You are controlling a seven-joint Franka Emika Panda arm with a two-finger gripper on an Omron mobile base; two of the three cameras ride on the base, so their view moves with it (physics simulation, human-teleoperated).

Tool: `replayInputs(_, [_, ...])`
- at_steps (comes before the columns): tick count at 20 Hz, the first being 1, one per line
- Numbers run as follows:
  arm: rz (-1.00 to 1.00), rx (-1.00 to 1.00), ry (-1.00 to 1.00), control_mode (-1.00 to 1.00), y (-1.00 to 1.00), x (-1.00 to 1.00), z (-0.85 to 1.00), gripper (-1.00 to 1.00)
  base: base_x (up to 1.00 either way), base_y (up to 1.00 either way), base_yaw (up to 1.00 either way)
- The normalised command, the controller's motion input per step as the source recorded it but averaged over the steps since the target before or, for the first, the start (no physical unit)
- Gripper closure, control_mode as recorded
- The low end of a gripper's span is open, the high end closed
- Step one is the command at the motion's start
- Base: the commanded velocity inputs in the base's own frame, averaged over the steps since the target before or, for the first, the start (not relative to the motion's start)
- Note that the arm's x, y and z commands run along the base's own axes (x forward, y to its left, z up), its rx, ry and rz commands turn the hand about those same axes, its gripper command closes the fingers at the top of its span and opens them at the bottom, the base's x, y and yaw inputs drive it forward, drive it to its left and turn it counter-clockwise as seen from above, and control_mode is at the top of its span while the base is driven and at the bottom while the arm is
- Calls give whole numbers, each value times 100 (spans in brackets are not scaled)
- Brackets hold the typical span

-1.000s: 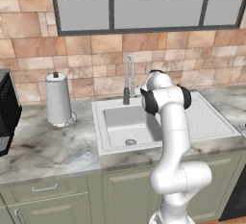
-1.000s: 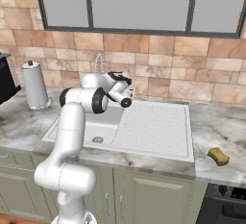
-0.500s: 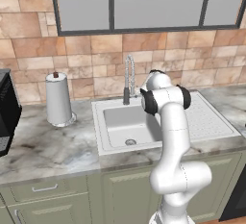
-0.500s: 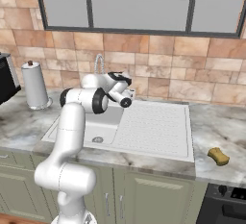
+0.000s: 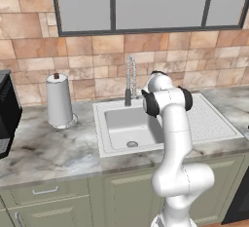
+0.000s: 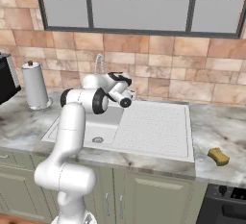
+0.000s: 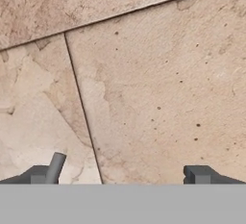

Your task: Soak the sponge with water for a few seconds and then drop it inside the sink.

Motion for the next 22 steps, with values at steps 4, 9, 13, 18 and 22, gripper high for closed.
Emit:
replayInputs(4, [-6, 1, 0, -100, -70, 0, -80, -100, 0, 0, 0])
replayInputs(9, [-7, 2, 2, -100, -75, 0, -90, -100, 0, 0, 0])
replayInputs(13, [-7, 2, 4, -100, -73, 0, -93, -100, 0, 0, 0])
replayInputs(18, [-8, 4, 4, -100, -74, 0, -95, -100, 0, 0, 0])
replayInputs(22, [-8, 7, 6, -100, -76, -2, -98, -100, 0, 0, 0])
